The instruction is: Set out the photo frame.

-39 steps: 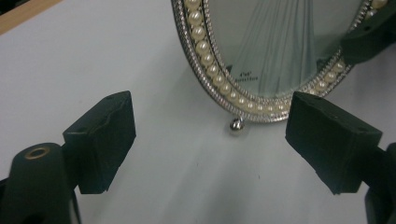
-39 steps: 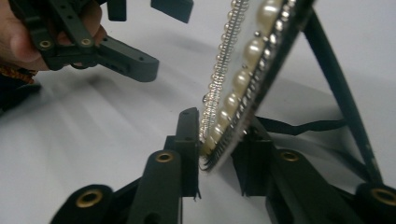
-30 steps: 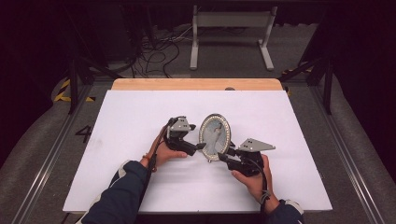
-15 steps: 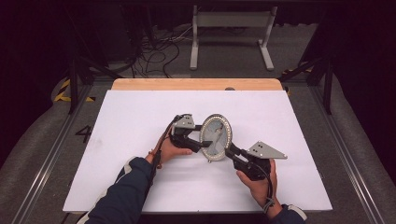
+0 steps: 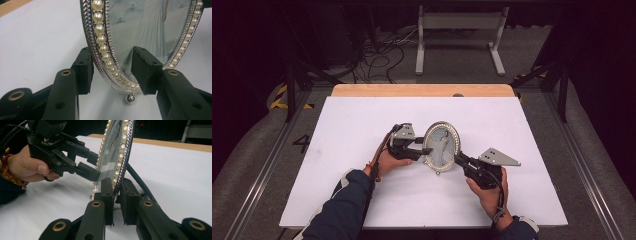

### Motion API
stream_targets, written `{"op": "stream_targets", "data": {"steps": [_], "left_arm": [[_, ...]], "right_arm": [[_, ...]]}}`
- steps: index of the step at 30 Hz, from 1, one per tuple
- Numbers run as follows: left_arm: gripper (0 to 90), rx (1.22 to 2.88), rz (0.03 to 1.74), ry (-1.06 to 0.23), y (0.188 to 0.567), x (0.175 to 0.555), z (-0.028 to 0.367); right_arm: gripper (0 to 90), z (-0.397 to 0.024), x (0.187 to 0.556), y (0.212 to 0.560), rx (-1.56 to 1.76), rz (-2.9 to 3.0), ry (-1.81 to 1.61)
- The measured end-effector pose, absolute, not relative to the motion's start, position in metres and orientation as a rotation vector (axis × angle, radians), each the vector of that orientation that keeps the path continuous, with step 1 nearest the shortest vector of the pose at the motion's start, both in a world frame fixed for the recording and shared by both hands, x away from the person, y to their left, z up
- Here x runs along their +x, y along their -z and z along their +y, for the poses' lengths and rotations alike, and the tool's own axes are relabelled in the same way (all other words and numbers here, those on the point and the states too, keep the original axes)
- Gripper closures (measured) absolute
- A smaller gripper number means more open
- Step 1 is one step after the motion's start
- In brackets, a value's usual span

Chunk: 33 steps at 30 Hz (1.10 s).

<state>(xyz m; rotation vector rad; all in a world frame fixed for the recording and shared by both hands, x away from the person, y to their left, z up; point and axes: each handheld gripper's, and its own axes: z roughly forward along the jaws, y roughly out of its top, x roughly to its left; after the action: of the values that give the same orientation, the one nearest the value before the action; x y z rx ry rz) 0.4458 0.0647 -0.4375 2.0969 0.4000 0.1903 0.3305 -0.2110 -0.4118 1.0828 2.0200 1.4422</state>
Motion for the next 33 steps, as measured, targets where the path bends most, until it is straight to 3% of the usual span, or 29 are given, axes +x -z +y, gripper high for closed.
{"op": "stream_targets", "data": {"steps": [14, 21, 26, 33], "left_arm": [[57.0, 2.136, 0.412, -0.276, 0.437, 0.425, 0.082], [53.1, 2.04, 0.461, -0.285, 0.433, 0.425, 0.087], [65.5, 2.027, 0.457, -0.308, 0.431, 0.426, 0.087], [67.7, 2.034, 0.455, -0.3, 0.431, 0.427, 0.088]], "right_arm": [[79.9, -0.21, 0.348, 0.412, 1.07, 2.024, -1.424], [75.0, -0.205, 0.35, 0.415, 1.071, 2.018, -1.408], [75.0, -0.202, 0.346, 0.419, 1.087, 2.015, -1.381], [74.6, -0.201, 0.344, 0.423, 1.104, 2.009, -1.369]]}}
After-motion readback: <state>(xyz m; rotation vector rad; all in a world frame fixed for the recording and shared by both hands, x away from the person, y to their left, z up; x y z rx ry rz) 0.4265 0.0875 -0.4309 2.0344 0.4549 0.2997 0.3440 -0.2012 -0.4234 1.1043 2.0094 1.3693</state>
